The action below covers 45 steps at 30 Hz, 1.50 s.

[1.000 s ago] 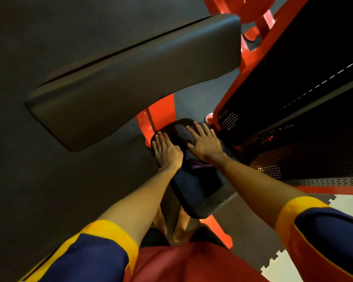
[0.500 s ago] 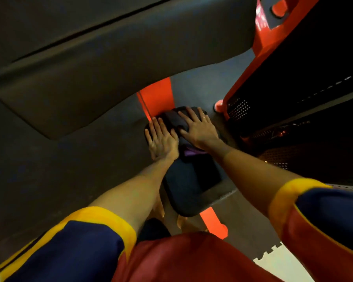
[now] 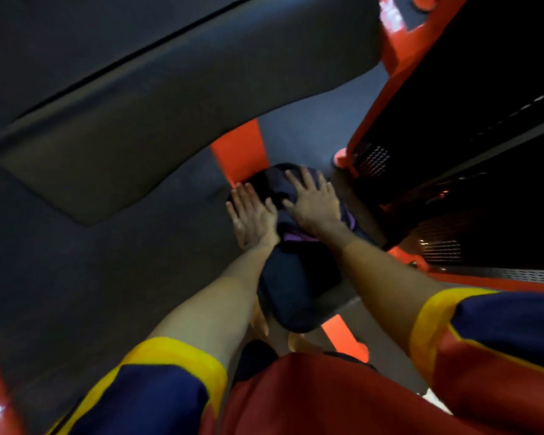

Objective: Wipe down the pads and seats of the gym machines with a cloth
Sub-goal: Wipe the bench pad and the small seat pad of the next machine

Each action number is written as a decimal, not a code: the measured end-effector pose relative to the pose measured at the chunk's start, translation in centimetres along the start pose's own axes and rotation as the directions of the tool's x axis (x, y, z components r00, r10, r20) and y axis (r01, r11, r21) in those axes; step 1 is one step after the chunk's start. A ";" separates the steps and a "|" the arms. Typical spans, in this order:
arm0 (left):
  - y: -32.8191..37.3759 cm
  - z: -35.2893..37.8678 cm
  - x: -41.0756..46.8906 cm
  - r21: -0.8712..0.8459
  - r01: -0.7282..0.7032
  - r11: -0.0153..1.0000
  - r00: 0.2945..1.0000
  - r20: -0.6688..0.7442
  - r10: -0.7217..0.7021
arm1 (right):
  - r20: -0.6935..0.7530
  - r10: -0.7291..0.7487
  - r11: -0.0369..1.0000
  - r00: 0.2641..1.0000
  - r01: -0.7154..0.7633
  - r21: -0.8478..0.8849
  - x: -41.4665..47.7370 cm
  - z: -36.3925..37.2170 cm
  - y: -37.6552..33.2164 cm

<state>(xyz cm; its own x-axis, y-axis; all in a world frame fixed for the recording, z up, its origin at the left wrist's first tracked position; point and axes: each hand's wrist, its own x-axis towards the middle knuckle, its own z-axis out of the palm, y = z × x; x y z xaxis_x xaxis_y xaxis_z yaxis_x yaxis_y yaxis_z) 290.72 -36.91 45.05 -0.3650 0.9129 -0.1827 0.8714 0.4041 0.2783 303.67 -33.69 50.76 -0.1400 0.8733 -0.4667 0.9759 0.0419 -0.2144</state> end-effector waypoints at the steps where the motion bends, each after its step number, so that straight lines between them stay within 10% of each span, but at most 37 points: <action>1: -0.3 0.0 0.0 0.010 0.000 1.000 1.000 0.027 0.000 | 0.019 -0.010 1.000 1.000 0.009 0.020 1.1 -0.3 -0.2; 45: -0.1 -1.8 -0.9 0.096 -0.001 0.995 0.995 0.102 -0.008 | -0.004 0.114 0.984 0.993 -0.113 0.135 6.4 -1.2 -1.6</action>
<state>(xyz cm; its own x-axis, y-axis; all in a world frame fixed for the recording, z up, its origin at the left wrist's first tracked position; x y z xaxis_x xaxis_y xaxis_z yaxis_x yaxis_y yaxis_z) 290.37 -37.64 46.84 -0.3369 0.8988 -0.2804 0.8994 0.3953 0.1864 301.38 -27.59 49.16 -0.0270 0.8743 -0.4846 0.9538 -0.1225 -0.2743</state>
